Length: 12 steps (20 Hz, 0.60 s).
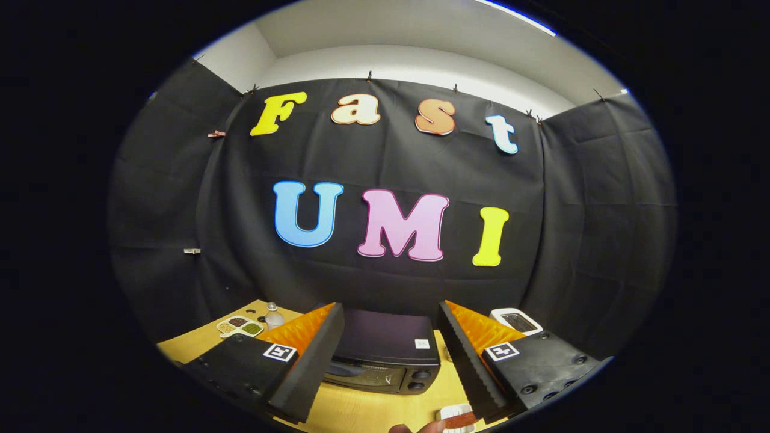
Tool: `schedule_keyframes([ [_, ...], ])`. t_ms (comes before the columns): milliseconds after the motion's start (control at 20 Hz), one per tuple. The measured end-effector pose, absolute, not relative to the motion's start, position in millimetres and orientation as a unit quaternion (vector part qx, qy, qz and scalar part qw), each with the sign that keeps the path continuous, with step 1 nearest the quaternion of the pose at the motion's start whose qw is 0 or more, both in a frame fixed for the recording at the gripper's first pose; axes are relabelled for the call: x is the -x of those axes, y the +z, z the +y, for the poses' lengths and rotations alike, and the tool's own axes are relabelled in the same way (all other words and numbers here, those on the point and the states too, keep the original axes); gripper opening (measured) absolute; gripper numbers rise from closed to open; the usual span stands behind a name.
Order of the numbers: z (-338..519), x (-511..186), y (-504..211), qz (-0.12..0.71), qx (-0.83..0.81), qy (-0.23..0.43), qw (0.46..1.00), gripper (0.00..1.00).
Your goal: Open the toaster oven, put the food inside, and close the toaster oven door.
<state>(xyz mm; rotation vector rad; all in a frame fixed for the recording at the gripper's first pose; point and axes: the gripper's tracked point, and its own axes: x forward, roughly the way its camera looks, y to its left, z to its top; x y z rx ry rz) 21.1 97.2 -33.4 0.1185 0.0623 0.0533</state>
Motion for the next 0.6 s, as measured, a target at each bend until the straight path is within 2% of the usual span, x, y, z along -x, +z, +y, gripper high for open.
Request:
schedule_keyframes([
  [600, 139, -59, -153, 0.146, -0.066, 0.019, 0.987, 0.97],
])
